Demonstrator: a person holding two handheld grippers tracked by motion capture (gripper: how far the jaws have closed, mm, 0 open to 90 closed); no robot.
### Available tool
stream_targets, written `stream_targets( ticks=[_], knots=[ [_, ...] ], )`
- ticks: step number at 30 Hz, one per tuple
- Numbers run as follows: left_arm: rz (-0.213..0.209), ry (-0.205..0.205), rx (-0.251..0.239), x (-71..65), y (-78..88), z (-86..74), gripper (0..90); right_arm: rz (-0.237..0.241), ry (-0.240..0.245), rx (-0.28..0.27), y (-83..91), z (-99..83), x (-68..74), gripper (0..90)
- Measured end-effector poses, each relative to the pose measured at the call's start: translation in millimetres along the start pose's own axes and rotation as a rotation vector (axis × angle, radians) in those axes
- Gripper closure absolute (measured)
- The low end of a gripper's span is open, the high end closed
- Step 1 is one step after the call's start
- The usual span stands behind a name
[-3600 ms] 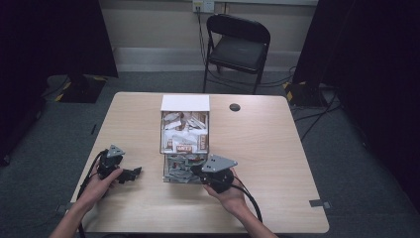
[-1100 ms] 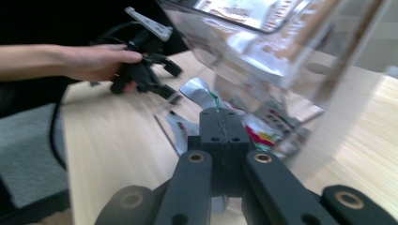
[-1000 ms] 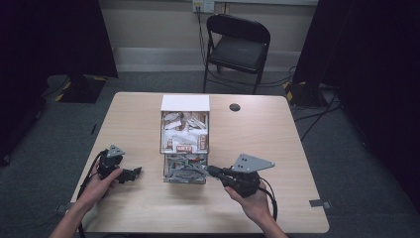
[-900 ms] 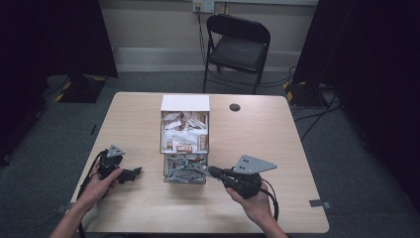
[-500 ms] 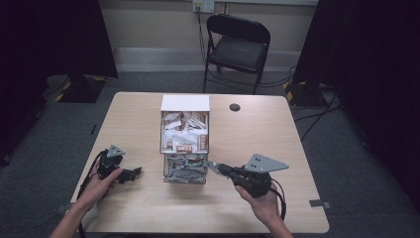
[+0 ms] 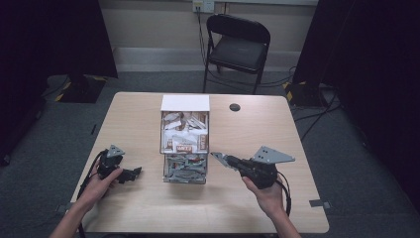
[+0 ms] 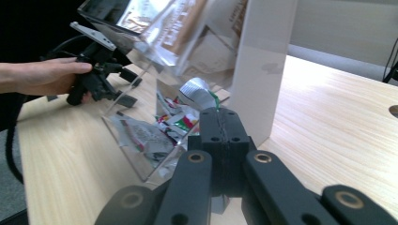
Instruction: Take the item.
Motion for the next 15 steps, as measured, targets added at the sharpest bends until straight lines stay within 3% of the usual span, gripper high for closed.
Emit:
stream_targets(
  ticks=[15],
  knots=[
    [0.000, 0.000, 0.000, 0.0, 0.0, 0.0, 0.0, -0.033, -0.015, -0.001, -13.4, 7.2, -18.0, 90.0]
  ],
)
Point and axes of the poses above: each handheld gripper's, and its own axes: y roughly backward along the jaws, z roughly out of its top, x roughly to its left, the point moved 1 cm from there along -y, roughly forward along the jaws, and after that the axes turned 2 degrees about y, right-handed, at the moved point
